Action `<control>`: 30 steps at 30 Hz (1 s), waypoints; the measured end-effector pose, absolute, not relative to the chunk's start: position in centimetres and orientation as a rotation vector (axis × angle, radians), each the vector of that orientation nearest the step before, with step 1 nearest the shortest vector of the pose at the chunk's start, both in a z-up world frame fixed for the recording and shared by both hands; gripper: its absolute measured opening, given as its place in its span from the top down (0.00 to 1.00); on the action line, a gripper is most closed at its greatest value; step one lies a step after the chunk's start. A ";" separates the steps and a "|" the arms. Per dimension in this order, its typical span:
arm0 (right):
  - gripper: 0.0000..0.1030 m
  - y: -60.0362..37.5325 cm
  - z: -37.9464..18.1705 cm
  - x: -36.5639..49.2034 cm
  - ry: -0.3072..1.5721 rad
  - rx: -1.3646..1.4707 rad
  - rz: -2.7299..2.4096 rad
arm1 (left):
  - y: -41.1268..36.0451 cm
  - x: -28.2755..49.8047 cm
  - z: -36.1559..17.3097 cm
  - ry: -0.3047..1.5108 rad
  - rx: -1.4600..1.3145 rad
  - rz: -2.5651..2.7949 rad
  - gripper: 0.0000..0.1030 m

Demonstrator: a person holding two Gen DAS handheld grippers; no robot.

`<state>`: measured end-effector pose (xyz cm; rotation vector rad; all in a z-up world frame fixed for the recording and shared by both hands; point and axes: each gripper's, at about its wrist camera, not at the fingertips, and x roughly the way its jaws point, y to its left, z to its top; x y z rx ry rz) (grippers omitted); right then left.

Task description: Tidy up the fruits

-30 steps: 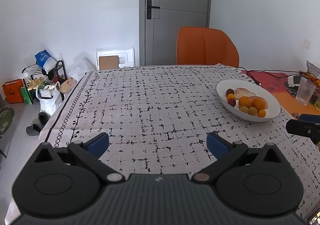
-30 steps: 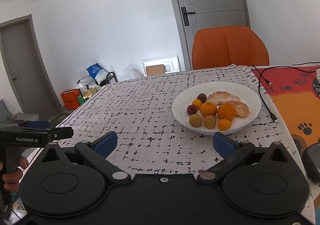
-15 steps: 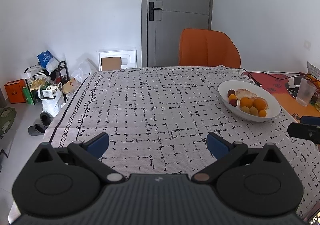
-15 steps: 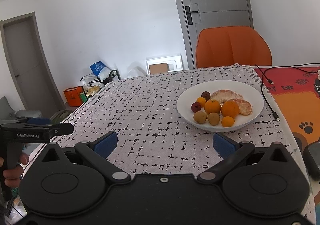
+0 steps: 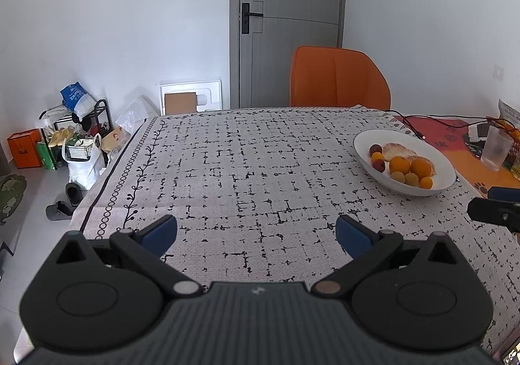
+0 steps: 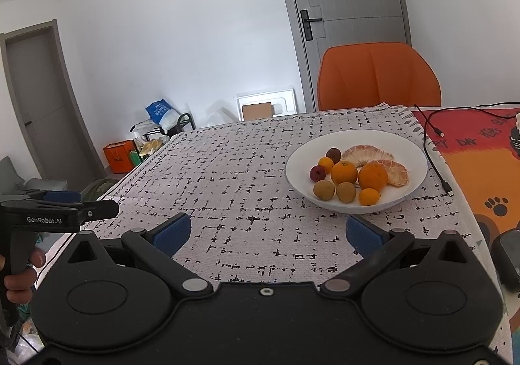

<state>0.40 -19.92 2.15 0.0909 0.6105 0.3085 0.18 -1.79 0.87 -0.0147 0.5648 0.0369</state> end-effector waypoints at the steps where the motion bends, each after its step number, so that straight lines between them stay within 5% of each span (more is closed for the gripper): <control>1: 0.00 -20.0 2.2 0.4 0.610 0.092 0.307 | -1.8 0.2 0.9 0.565 -0.014 0.036 0.00; 30: 0.00 -20.2 2.3 0.2 0.607 0.090 0.296 | -1.6 -0.2 1.1 0.558 -0.025 0.023 0.00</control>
